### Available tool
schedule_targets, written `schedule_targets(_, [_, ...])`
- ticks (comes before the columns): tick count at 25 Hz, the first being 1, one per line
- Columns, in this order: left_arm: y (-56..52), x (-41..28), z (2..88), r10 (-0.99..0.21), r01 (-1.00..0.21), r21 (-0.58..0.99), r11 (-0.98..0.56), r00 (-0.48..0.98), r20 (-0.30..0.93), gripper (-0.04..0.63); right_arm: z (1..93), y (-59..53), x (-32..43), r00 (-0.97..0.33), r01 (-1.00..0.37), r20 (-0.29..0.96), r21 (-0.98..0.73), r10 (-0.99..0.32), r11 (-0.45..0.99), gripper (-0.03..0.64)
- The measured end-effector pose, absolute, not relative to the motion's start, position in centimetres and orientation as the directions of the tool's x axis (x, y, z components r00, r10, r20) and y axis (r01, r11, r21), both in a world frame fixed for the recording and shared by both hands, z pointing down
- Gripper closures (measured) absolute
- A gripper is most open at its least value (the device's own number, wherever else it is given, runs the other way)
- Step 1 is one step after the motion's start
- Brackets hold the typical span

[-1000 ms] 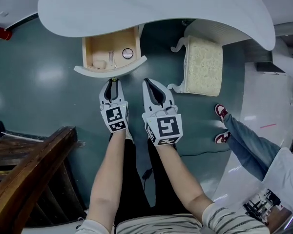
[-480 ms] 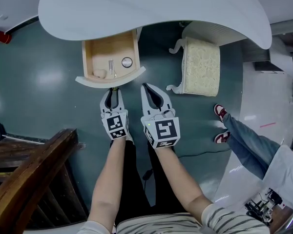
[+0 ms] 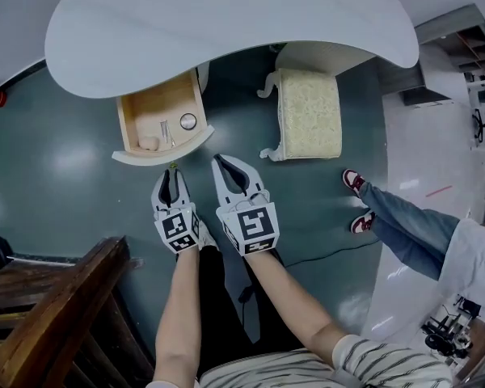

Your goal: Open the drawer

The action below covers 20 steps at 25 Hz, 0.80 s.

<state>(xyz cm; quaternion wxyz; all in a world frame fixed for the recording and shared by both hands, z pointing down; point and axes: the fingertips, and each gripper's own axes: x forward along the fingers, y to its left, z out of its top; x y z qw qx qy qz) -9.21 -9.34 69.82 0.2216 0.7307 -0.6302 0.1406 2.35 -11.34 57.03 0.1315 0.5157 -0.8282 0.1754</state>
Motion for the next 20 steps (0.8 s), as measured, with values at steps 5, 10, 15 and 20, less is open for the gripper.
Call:
schedule_targets(5, [-7.8, -9.5, 66.2, -0.870, -0.983, 0.161, -0.088, 0.154, 0.469, 0.569, 54.6, -11.6, 2.3, -0.426, -0.905, 0.387, -0.164, -0.818, 0.393, 0.603])
schedule_targets(10, [-7.4, -10.0, 62.4, -0.871, -0.985, 0.157, -0.076, 0.142, 0.470, 0.591, 51.4, -11.9, 1.7, -0.436, -0.900, 0.377, -0.170, -0.817, 0.402, 0.603])
schedule_targets(15, [-7.9, -10.0, 57.3, -0.885, -0.984, 0.150, -0.100, 0.157, 0.438, 0.591, 48.6, -11.2, 1.4, -0.457, -0.889, 0.381, -0.175, -0.804, 0.422, 0.603])
schedule_targets(20, [-8.2, -10.1, 52.0, -0.896, -0.981, 0.148, -0.122, 0.173, 0.408, 0.591, 45.1, -10.3, 0.8, -0.488, -0.873, 0.367, -0.187, -0.792, 0.451, 0.603])
